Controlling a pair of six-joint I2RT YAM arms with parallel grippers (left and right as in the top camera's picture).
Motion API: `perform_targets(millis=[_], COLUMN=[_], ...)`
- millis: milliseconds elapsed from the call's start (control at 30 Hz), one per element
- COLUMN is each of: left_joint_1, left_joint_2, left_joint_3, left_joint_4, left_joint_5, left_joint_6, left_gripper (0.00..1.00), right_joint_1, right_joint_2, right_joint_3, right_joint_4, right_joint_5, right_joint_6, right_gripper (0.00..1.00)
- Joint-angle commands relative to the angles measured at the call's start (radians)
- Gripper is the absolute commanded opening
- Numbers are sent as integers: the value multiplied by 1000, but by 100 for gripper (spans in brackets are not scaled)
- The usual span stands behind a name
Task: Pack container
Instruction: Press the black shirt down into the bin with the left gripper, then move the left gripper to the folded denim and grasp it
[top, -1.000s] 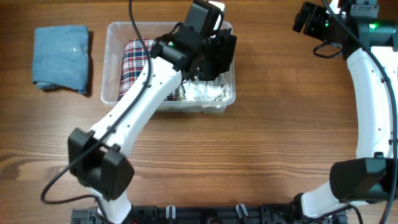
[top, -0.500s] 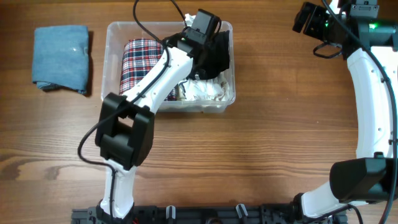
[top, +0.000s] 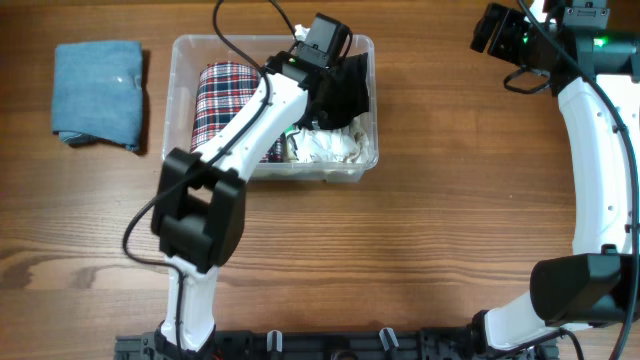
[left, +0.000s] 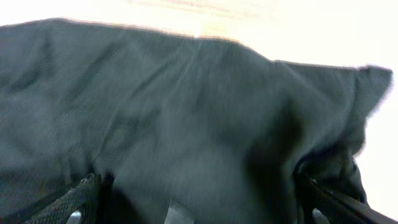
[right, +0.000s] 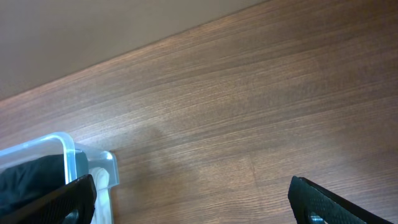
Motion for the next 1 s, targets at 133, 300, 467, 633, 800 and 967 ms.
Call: perform_targets(millis=[133,300,467,633,800,967], left_joint_1=[-29,-43,-44,-45,-45,-44], left_joint_2=[-257,-198,-40,94,84,-187], left_joint_3=[-29,-30,-30,-30,-29,-29], left_joint_4=[-179,-175,-168,-148,-158,-197], left_joint_5=[77,76,81,143,165,142], left_joint_6=[-3,-3,-3,-3,-3,33], left_gripper=[100,100,100,100,100,100], right_joint_1=[2,2,2,2,2,2], right_joint_2=[-1,-1,-1,-1,-1,-1], right_joint_3=[8,8,8,8,8,8], right_joint_4=[3,3,3,3,3,3], right_joint_5=[-8,-8,-8,-8,-8,-8], right_joint_6=[14,14,14,14,14,14], right_gripper=[100,100,100,100,100,100])
